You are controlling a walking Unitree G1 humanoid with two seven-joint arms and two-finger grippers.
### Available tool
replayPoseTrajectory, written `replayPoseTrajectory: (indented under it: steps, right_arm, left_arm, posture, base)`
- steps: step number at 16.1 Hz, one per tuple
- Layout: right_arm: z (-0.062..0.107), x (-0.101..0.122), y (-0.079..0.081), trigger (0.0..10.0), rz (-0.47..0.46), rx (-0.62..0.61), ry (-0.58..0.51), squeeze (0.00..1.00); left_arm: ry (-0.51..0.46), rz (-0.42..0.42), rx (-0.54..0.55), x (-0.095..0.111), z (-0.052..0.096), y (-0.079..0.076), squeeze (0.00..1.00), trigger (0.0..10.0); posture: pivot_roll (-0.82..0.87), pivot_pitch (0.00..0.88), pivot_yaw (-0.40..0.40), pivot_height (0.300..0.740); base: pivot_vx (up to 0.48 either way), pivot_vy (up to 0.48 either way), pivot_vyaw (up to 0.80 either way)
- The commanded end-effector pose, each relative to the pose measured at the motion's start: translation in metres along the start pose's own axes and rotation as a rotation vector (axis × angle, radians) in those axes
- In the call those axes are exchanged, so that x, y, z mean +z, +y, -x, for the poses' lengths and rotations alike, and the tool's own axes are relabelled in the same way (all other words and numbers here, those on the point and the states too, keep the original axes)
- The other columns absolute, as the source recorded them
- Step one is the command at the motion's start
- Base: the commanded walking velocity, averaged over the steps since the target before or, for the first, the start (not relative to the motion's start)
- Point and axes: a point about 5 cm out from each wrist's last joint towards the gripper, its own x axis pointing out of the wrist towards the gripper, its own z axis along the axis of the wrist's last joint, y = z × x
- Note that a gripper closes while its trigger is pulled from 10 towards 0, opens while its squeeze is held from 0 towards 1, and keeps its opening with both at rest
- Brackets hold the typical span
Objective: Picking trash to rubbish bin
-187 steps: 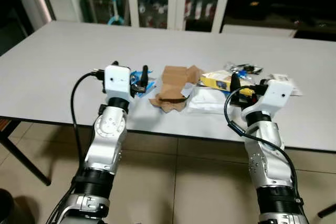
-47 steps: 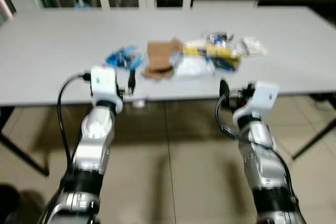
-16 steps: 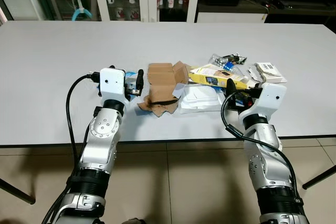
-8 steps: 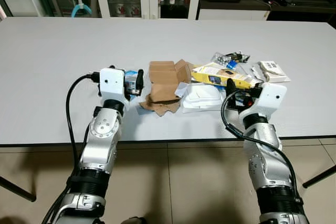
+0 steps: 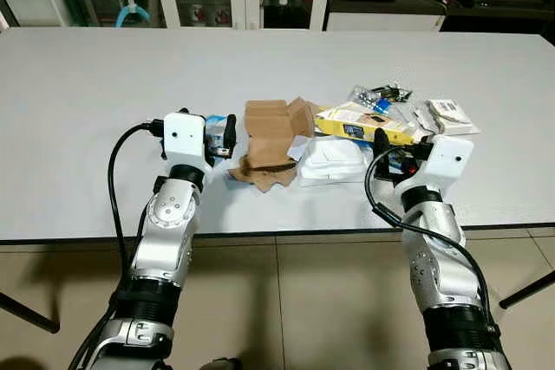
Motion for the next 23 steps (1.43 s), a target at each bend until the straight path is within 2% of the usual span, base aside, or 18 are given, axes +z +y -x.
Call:
replayPoseTrajectory:
  steps: [1,23]
  right_arm:
    - [-0.0008,0.0003,-0.0023,10.0,-0.003,-0.009,0.0,0.0]
    - [0.0021,-0.003,-0.0015,10.0,-0.005,-0.005,0.008,0.0]
  left_arm:
    - [-0.008,-0.003,-0.004,0.0032,-0.0024,0.0004,0.0,10.0]
    - [-0.009,-0.014,-0.008,0.0036,-0.003,0.0033,0.0,10.0]
  posture:
    - [0.01,0.064,-0.01,0.74]
    - [0.01,0.058,-0.004,0.74]
  base:
    - [0.0,0.0,0.0]
    - [0.0,0.0,0.0]
